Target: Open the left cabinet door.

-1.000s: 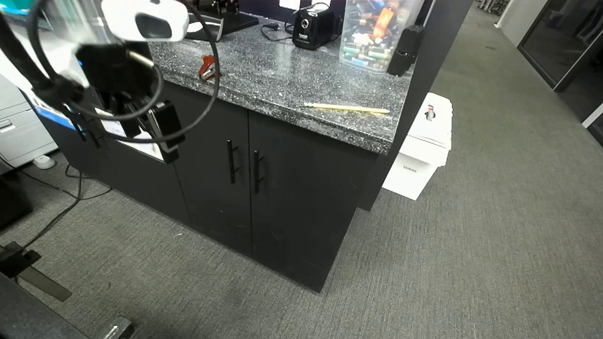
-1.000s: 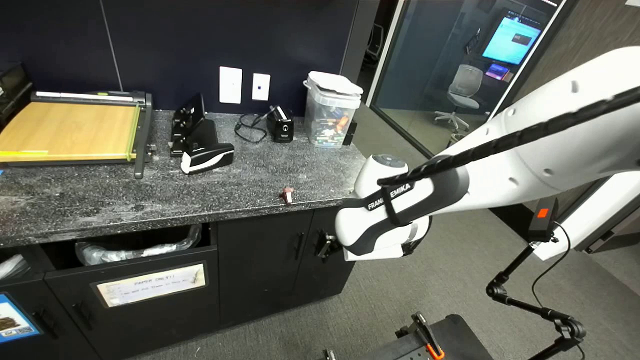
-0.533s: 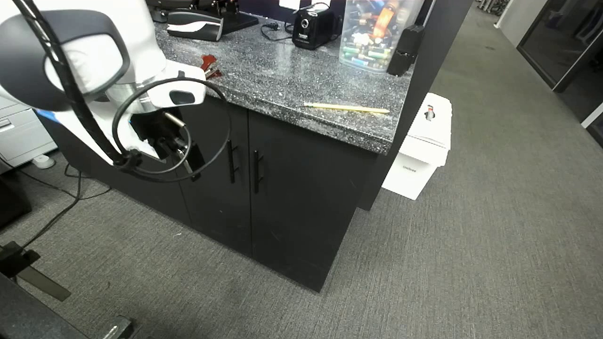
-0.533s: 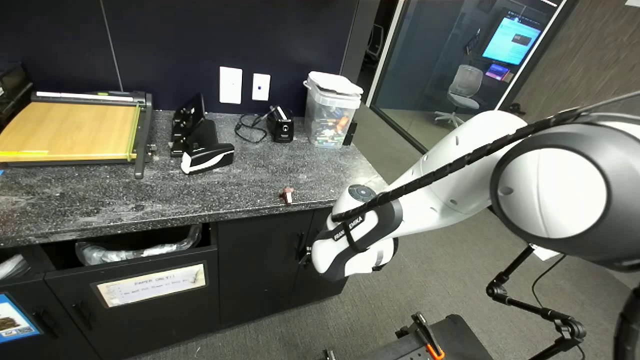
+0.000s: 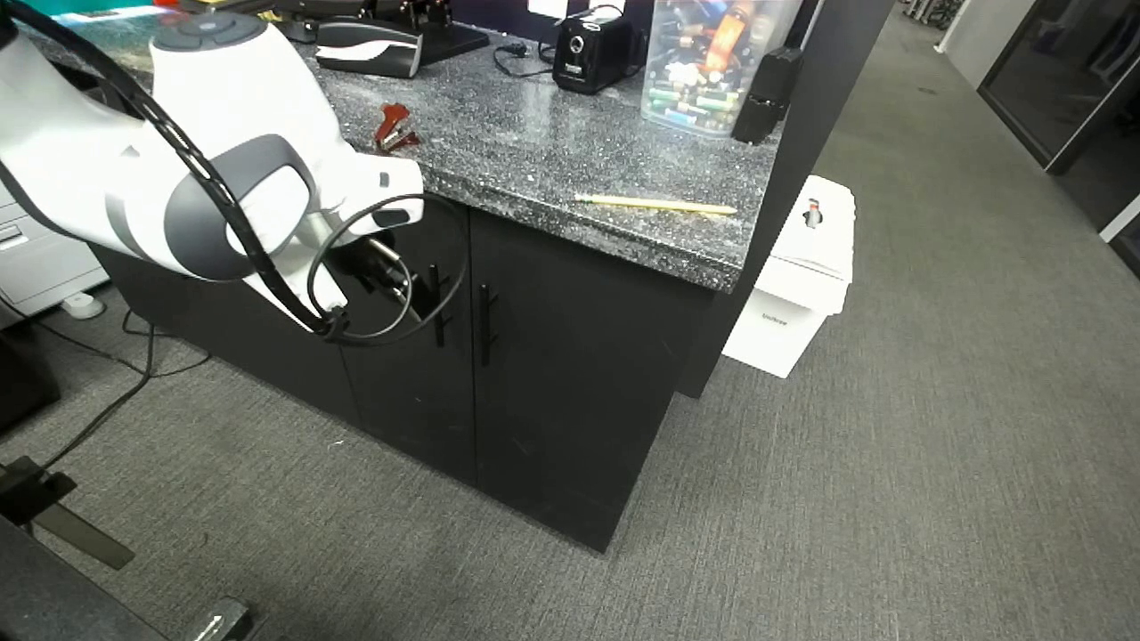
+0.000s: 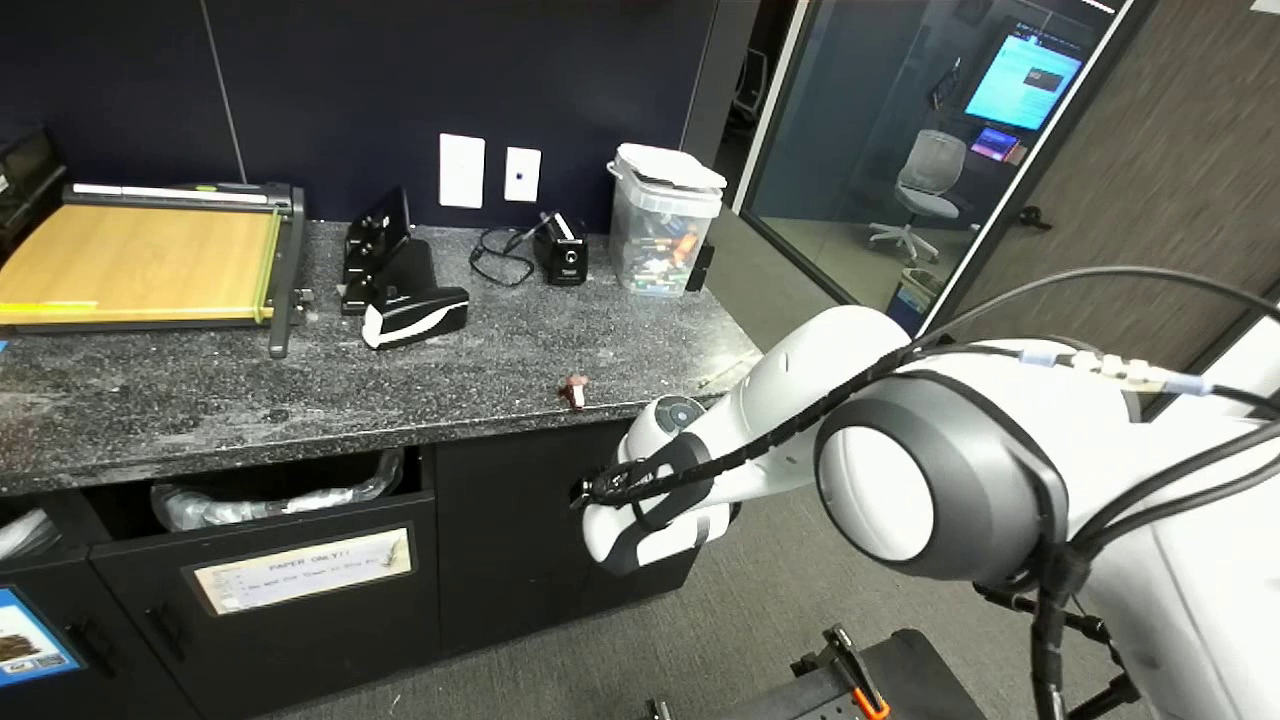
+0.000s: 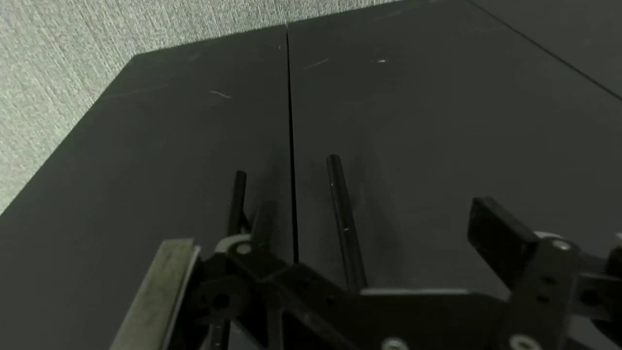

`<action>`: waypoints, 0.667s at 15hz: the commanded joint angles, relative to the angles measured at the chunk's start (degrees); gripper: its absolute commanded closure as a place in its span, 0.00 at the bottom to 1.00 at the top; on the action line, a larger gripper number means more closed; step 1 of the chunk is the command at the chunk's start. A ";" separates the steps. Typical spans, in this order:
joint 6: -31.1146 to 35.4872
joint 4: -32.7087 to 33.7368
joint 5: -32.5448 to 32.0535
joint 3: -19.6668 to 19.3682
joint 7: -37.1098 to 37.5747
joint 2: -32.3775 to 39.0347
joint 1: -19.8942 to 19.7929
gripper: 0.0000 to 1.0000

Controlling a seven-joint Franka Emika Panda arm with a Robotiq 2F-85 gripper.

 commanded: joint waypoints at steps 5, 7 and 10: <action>6.74 14.28 4.62 -8.84 0.72 14.38 7.06 0.00; 7.18 15.83 5.73 -10.22 0.59 16.17 8.24 0.26; 7.54 18.56 7.01 -11.81 0.48 18.29 9.69 0.49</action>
